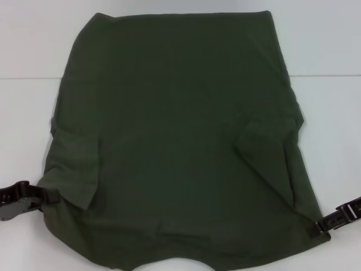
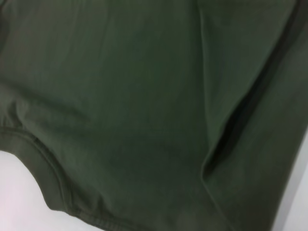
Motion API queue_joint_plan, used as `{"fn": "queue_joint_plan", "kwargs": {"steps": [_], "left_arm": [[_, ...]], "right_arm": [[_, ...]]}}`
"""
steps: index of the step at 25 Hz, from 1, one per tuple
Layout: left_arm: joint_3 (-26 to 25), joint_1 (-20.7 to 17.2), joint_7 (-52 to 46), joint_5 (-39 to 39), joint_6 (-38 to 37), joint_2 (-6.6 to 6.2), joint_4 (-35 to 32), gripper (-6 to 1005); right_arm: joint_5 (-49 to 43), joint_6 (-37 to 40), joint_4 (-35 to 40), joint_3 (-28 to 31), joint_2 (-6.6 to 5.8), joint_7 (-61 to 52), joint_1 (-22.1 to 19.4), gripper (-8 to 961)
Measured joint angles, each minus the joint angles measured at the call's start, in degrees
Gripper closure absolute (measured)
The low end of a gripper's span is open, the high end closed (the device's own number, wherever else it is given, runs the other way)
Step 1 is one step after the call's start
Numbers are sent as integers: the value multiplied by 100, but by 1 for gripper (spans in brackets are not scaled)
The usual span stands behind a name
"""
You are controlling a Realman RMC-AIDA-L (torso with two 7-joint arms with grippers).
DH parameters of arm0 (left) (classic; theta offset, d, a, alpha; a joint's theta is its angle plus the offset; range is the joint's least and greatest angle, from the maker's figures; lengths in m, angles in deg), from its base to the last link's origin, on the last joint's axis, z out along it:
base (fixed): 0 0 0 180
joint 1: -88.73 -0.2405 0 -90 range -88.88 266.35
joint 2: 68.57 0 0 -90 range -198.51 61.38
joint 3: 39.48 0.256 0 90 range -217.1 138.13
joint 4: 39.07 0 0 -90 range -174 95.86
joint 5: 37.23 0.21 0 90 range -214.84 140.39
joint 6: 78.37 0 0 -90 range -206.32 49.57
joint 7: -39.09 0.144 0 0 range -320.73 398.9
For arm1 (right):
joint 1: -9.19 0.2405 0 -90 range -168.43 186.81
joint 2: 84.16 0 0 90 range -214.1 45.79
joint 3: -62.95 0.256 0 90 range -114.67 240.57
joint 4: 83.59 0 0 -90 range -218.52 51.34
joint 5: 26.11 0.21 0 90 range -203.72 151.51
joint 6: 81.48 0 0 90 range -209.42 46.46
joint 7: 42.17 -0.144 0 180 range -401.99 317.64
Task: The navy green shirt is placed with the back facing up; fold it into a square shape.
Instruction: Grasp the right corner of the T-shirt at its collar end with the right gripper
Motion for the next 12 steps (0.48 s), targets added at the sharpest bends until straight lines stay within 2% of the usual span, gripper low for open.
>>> {"fn": "queue_joint_plan", "kwargs": {"steps": [7,12], "left_arm": [[0,5,-3,0,0,6,-1,959],[0,4,-5,0,0,12,-1,958]], "right_arm": [[-10,-109,-81,-4,117,9,-18,79],[-7,-180,-169,-48,140,-3,21,94]]}}
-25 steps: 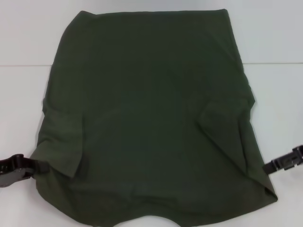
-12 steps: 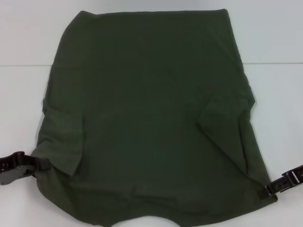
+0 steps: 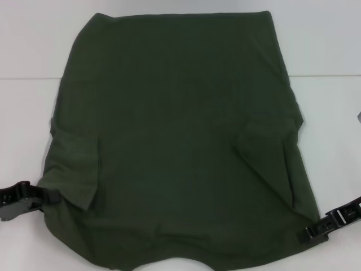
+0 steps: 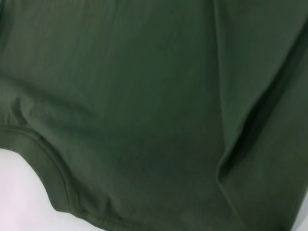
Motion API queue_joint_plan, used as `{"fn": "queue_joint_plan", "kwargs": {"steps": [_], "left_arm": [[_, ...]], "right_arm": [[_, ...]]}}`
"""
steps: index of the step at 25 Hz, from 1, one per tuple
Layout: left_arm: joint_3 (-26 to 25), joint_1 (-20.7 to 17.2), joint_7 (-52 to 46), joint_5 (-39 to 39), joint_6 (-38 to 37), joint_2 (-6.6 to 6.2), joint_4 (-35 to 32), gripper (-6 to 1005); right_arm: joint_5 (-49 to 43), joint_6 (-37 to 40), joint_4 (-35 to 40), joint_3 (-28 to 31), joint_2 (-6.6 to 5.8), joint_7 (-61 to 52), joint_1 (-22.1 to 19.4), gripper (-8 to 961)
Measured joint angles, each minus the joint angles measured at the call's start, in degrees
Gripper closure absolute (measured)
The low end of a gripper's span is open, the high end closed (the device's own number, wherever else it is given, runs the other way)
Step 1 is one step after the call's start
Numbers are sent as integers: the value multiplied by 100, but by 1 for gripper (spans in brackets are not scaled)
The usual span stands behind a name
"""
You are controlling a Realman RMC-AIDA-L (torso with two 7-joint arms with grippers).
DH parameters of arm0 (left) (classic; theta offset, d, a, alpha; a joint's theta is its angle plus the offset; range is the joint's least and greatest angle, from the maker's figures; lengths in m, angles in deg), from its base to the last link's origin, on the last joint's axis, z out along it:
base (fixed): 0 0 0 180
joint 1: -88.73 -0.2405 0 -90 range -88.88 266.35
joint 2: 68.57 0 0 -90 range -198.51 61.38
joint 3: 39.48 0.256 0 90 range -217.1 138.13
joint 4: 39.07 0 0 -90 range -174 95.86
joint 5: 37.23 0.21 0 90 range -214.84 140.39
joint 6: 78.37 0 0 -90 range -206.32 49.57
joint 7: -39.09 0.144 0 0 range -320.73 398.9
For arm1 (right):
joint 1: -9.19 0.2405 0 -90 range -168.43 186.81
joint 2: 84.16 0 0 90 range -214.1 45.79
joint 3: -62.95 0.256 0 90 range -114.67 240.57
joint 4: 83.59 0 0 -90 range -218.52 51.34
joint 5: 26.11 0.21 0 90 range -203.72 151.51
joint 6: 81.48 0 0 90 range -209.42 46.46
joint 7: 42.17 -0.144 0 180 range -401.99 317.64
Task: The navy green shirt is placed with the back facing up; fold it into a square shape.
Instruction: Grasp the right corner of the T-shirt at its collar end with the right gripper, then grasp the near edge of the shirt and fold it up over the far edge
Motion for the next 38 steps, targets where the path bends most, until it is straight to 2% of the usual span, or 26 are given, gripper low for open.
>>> {"fn": "queue_joint_plan", "kwargs": {"steps": [5,10,23,28,38], "left_arm": [[0,0,2,0,3,7,-3,958],[0,0,1,0,42,6,-3,958],[0,0,-1,0,55,-11,-2,957],[0,0,1,0,54,-13,2,956],[3,-8,45,-1,-25,-24,-21,956]], "right_arm": [[198,-39,-45,26,78,16,21,109],[637,-53,-33,4,79,45,53,124],[635,-67,-49,-46,71,-6,113,162],[631,-65,-36,-36,39,-21,110,401],[627,19,-55,-26,-4,-25,72,719]]}}
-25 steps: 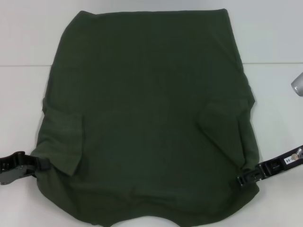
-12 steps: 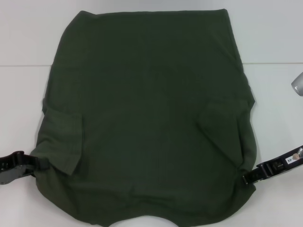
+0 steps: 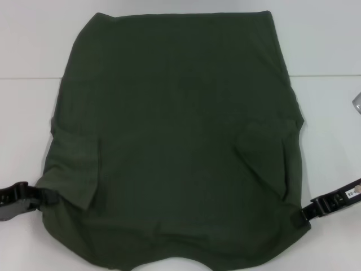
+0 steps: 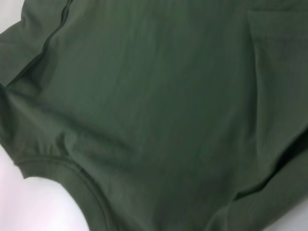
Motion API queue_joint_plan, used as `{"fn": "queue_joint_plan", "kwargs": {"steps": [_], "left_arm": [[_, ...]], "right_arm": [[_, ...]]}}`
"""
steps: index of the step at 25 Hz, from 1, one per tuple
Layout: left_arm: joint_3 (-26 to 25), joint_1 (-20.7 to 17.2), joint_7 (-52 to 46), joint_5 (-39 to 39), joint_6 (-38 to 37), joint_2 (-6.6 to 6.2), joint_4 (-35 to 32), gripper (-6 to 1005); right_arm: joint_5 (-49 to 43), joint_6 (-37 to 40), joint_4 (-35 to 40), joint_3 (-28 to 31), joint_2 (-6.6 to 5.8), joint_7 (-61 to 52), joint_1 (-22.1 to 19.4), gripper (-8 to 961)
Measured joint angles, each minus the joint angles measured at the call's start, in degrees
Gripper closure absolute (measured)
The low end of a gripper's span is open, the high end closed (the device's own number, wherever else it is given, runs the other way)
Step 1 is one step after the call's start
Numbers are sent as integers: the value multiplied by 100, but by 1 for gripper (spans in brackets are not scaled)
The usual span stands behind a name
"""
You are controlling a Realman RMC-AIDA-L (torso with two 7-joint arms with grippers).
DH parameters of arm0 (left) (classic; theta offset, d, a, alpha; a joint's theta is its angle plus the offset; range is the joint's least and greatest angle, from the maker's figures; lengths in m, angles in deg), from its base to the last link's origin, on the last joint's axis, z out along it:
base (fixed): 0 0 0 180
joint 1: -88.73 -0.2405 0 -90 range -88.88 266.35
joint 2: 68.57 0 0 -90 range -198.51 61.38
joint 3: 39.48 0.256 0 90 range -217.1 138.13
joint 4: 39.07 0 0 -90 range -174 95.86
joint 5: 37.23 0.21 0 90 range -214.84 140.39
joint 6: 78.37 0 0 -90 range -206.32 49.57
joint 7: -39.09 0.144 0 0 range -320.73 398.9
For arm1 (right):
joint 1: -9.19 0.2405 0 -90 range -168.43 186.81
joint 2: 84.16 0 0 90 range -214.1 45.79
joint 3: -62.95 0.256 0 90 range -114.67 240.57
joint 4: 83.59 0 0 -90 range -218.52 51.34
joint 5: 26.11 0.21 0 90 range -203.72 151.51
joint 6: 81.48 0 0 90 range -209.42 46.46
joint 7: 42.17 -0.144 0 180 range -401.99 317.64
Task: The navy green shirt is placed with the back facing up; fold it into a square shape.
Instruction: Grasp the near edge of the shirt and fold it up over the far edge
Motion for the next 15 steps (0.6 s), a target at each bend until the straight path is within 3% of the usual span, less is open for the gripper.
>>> {"fn": "queue_joint_plan", "kwargs": {"steps": [4,9,15], "left_arm": [[10,-81,212,2,-374,-85,-19,955],[72,-256,452,120,-1031,-187,-144,955],[77,-599,617,264,-1781,-149,-509,955]], "right_arm": [[43,342,30,97,-93,163,-64,878],[49,605,10,191,-254,281,-171,899],[16,971,-14,191,-301,528,-329,889]]}}
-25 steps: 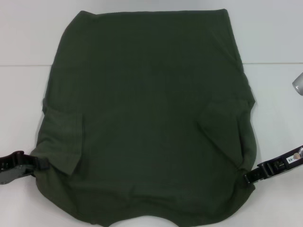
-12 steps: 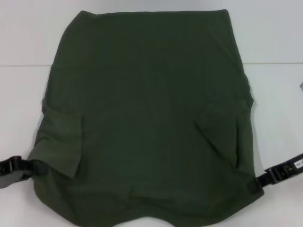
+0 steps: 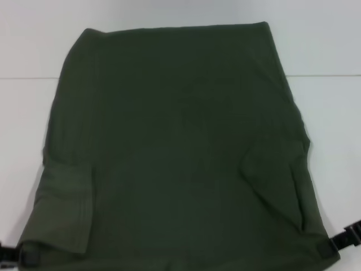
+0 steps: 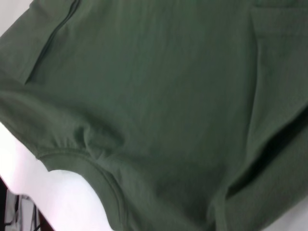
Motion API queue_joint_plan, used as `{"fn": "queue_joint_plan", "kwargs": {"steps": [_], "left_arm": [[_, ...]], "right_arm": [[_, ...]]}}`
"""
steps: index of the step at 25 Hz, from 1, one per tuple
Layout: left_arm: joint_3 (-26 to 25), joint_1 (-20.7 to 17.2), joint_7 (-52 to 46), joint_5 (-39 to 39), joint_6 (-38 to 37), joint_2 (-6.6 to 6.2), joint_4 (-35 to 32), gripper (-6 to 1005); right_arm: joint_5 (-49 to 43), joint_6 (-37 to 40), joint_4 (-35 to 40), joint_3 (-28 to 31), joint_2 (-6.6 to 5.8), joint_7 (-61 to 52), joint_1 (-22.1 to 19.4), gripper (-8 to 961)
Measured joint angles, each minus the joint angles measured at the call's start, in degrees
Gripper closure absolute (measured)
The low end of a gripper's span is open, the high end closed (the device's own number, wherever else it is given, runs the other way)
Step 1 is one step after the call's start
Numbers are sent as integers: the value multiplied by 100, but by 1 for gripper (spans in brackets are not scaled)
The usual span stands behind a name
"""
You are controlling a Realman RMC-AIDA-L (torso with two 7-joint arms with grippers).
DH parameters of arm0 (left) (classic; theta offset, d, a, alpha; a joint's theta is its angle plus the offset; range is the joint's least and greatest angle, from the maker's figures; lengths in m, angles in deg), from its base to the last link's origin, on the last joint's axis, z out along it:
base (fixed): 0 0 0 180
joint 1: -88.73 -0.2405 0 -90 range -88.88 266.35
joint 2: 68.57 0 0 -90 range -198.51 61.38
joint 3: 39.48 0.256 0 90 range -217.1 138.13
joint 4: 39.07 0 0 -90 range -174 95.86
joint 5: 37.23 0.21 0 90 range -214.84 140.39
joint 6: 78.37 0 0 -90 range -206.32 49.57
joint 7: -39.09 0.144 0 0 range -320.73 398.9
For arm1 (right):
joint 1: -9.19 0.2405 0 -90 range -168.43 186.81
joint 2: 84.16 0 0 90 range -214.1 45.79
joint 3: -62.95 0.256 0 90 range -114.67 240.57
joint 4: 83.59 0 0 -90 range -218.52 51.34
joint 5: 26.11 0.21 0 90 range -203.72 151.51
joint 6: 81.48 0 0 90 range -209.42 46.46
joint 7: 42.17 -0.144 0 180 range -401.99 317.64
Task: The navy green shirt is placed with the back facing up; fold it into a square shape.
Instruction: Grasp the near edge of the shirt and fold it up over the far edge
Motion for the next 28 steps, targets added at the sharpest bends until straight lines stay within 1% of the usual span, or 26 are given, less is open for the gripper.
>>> {"fn": "queue_joint_plan", "kwargs": {"steps": [3,6,9,11,12,13,16,17,18,21,24,25,27,28], "left_arm": [[-1,-183,63,5,-240,18,-134,955],[-6,-282,124,15,-366,13,-168,954],[-36,-175,145,-14,-373,-36,-118,954],[-62,58,122,-30,-360,-81,-54,954],[-79,224,73,-33,-330,-114,-9,954],[-85,336,12,-31,-281,-131,29,954],[-48,804,-336,0,32,-212,124,954],[-22,901,-423,8,113,-232,137,954],[24,1058,-568,14,235,-273,143,954],[93,1450,-872,20,470,-391,151,953],[210,1789,-1162,20,863,-544,248,953],[276,1910,-1271,20,1057,-591,305,953],[452,2072,-1446,20,1487,-613,362,953],[577,2143,-1551,20,1800,-602,380,953]], "right_arm": [[-6,139,-8,-13,-19,67,-97,884],[10,281,-8,18,-24,185,-198,879],[255,280,-20,144,-20,278,-222,874],[796,294,-106,309,-12,314,-145,871],[796,294,-106,309,-12,314,-145,869],[1062,333,-134,358,-12,313,-117,867],[1797,527,-160,459,-14,291,-91,862],[2023,591,-152,474,-14,263,-91,861],[2227,640,-138,494,-17,234,-90,859],[2621,570,-94,695,-86,141,-83,854],[2828,89,-149,1044,-222,60,-43,849],[2874,-225,-166,1132,-249,38,-37,847],[2948,-922,-175,1199,-258,17,-34,844],[2993,-1330,-204,1198,-225,20,-30,842]]}}
